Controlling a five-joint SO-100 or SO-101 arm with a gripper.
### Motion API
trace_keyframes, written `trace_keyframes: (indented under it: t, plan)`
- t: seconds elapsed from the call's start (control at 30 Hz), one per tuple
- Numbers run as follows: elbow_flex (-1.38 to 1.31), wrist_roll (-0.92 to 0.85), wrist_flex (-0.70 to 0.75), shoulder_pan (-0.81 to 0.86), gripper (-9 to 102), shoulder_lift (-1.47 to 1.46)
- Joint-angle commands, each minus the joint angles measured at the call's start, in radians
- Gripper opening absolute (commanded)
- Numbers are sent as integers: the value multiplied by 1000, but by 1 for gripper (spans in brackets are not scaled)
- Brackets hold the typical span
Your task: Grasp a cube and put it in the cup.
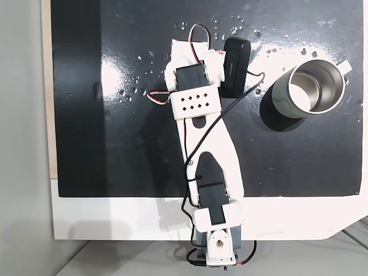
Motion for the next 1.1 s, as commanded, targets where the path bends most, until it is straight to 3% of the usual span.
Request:
trace_keyframes:
  t: [0.0,0.33,0.67,1.07]
  plan:
    - [-146,3,52,-21,0,-52]
    - [-288,-3,132,-18,0,-202]
    - [-387,-8,218,14,29,-282]
    - [-541,-20,287,3,30,-407]
